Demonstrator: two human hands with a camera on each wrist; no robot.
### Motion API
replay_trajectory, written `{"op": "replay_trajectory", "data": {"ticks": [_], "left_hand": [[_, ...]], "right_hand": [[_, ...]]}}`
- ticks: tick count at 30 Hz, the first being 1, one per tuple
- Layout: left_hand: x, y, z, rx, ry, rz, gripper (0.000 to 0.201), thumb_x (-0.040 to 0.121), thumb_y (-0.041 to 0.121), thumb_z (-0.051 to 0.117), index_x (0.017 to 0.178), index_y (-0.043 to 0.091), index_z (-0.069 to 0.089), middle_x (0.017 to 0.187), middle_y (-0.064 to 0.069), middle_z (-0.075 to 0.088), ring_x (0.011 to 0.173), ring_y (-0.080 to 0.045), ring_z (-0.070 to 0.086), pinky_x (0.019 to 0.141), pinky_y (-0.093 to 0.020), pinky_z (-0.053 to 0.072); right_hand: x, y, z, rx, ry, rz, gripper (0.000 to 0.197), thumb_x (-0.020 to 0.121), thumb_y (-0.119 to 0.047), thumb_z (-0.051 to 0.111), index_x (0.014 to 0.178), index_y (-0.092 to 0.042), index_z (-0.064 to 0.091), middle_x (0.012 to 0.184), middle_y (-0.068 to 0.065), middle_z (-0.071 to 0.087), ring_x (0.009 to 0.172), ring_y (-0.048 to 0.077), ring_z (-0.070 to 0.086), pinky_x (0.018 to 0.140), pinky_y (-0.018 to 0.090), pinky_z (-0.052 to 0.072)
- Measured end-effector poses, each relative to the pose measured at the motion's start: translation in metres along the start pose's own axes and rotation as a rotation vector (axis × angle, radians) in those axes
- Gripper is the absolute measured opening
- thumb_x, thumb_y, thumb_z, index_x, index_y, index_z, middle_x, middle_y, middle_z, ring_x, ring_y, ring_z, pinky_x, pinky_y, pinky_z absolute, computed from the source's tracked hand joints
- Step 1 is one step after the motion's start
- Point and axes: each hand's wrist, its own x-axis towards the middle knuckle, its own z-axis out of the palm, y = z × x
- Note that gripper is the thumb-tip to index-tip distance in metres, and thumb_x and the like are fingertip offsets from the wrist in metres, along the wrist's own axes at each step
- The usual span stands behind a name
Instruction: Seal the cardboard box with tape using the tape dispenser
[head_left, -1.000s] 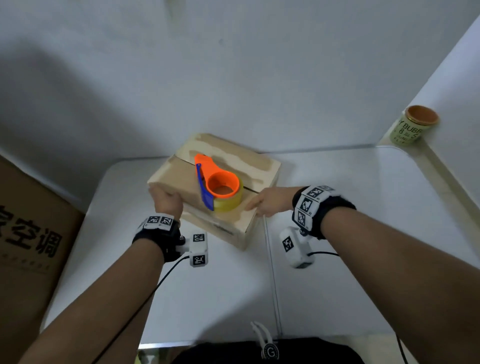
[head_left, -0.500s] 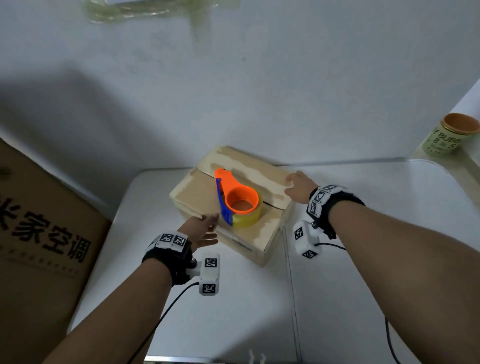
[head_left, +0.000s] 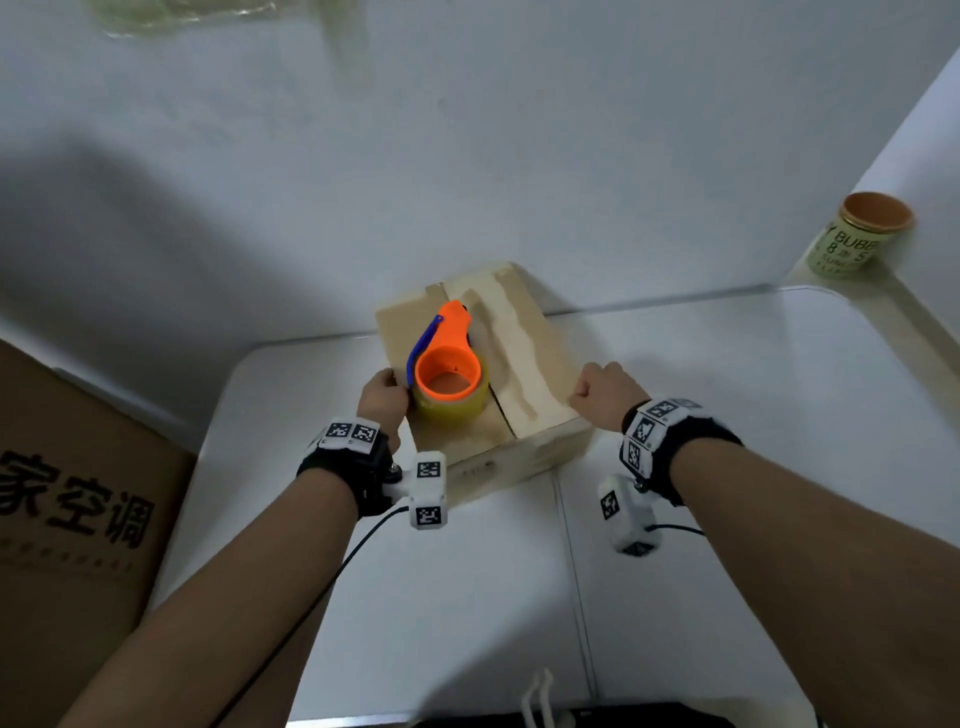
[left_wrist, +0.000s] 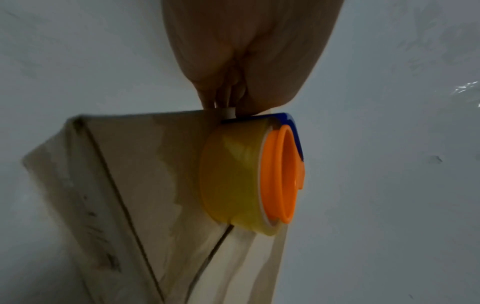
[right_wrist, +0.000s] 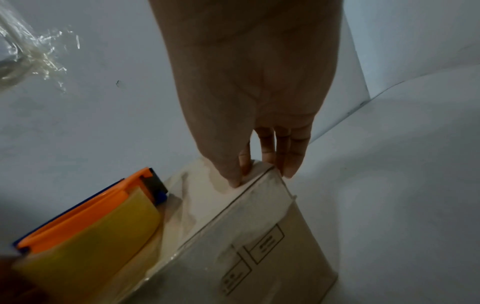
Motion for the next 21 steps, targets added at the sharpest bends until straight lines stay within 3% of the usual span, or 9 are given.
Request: {"op": "replay_trajectory", "data": {"ticks": [3,5,8,10,12,14,17,19,21], "left_hand": [[0.021,-0.002,0.008,0.024,-0.033,0.034,0.03,0.081,0.0,0.043,0.098,0.008,0.066,0.102,-0.019,0.069,0.098,-0.036,0.064,0.09,-0.051,0.053],[0.023,0.001,0.008,0.017,-0.048,0.021,0.035,0.08,-0.001,0.043,0.106,0.007,0.065,0.103,-0.016,0.068,0.102,-0.036,0.062,0.091,-0.047,0.053],[0.005,0.011,0.0,-0.028,-0.037,-0.016,0.046,0.085,-0.001,0.044,0.129,0.008,0.055,0.122,-0.01,0.059,0.118,-0.03,0.054,0.104,-0.043,0.044],[-0.001,0.009,-0.01,-0.04,-0.017,-0.019,0.048,0.09,0.001,0.045,0.137,0.008,0.047,0.135,-0.01,0.053,0.118,-0.025,0.052,0.107,-0.039,0.041],[-0.004,0.005,-0.024,-0.084,-0.011,-0.031,0.044,0.092,0.0,0.043,0.135,0.006,0.05,0.133,-0.015,0.054,0.108,-0.022,0.054,0.101,-0.035,0.044],[-0.006,0.0,-0.041,-0.138,-0.007,-0.048,0.041,0.092,-0.002,0.042,0.131,0.004,0.053,0.127,-0.016,0.055,0.106,-0.022,0.054,0.1,-0.033,0.045],[-0.008,-0.004,-0.065,-0.23,0.014,-0.06,0.036,0.093,-0.004,0.041,0.125,0.002,0.057,0.121,-0.012,0.055,0.107,-0.023,0.055,0.1,-0.033,0.044],[-0.009,-0.005,-0.079,-0.278,0.027,-0.057,0.033,0.094,-0.004,0.04,0.12,0.003,0.059,0.117,-0.01,0.056,0.106,-0.024,0.057,0.097,-0.033,0.045],[-0.011,-0.005,-0.09,-0.306,0.037,-0.048,0.031,0.094,-0.004,0.038,0.113,0.005,0.061,0.115,-0.009,0.057,0.106,-0.024,0.058,0.094,-0.032,0.045]], "right_hand": [[-0.01,0.004,-0.008,-0.032,-0.053,-0.065,0.013,0.093,-0.022,0.053,0.096,-0.01,0.052,0.119,0.017,0.054,0.103,0.033,0.058,0.091,0.035,0.048],[-0.014,-0.003,-0.02,-0.064,-0.055,-0.08,0.012,0.094,-0.018,0.051,0.094,-0.007,0.056,0.117,0.017,0.059,0.104,0.033,0.059,0.088,0.035,0.048],[-0.014,-0.03,-0.04,-0.014,0.091,-0.125,0.025,0.096,-0.015,0.044,0.101,0.001,0.062,0.109,0.017,0.063,0.098,0.032,0.061,0.085,0.038,0.051],[-0.015,-0.062,-0.044,0.04,0.162,-0.235,0.026,0.096,-0.015,0.043,0.097,0.002,0.062,0.101,0.018,0.066,0.093,0.033,0.061,0.083,0.041,0.051],[-0.014,-0.099,-0.04,0.05,0.133,-0.333,0.026,0.096,-0.017,0.044,0.093,0.001,0.062,0.092,0.018,0.067,0.087,0.033,0.062,0.079,0.042,0.05],[-0.013,-0.132,-0.032,-0.008,0.076,-0.355,0.032,0.097,-0.021,0.044,0.078,0.0,0.06,0.076,0.016,0.063,0.073,0.03,0.059,0.065,0.037,0.047],[-0.002,-0.165,-0.016,-0.009,0.011,-0.278,0.055,0.1,-0.037,0.041,0.053,-0.011,0.034,0.052,0.005,0.038,0.047,0.018,0.036,0.048,0.027,0.027],[0.004,-0.179,-0.004,-0.002,-0.022,-0.205,0.059,0.098,-0.048,0.039,0.051,-0.014,0.027,0.05,0.001,0.03,0.044,0.015,0.029,0.046,0.026,0.022],[0.009,-0.187,0.008,-0.018,-0.074,-0.144,0.063,0.094,-0.061,0.035,0.052,-0.014,0.03,0.05,0.0,0.03,0.044,0.015,0.03,0.047,0.027,0.024]]}}
